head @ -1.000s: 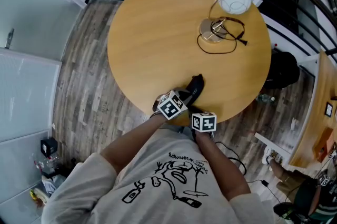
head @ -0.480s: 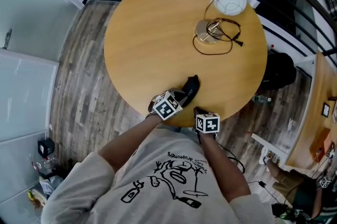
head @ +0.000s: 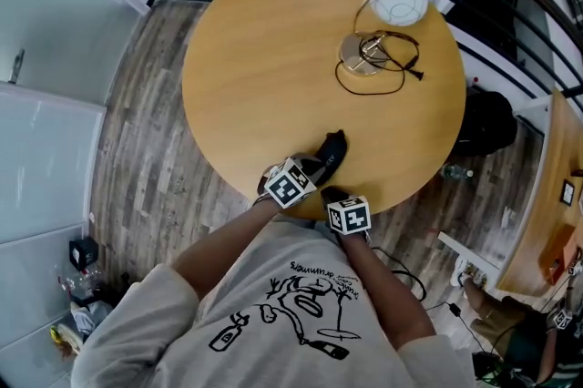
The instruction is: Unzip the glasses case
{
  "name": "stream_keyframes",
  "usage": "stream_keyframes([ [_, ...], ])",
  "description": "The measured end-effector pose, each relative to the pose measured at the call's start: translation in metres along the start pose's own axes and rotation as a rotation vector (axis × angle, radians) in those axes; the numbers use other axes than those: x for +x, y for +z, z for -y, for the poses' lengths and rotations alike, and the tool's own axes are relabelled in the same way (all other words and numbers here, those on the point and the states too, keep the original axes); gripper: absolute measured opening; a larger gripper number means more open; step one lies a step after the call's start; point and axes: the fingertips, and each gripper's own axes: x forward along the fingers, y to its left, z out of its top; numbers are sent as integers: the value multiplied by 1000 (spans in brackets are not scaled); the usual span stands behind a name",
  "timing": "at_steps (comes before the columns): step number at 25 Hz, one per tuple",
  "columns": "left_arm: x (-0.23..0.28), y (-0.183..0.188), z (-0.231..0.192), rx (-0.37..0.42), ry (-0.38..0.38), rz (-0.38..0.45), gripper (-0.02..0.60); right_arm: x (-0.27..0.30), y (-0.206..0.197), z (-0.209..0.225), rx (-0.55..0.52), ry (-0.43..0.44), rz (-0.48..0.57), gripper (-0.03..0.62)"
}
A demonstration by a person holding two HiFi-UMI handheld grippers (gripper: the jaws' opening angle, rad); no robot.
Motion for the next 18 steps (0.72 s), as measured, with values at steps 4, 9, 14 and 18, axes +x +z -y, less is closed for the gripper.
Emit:
stream_keyframes([
  [4,0,0,0,-13,-3,-1,8,9,3,-4,-28,-9,-12,123],
  [9,-1,1,0,-8,-9,-3,8,9,13,-2,-99,-72,-2,123],
  [14,0,0,0,-9,-9,-3,8,15,14,-4,-161,-68,-25,97],
  [18,0,1,-1,1,-4,0,8,16,14,0,-188,-72,-26,39],
])
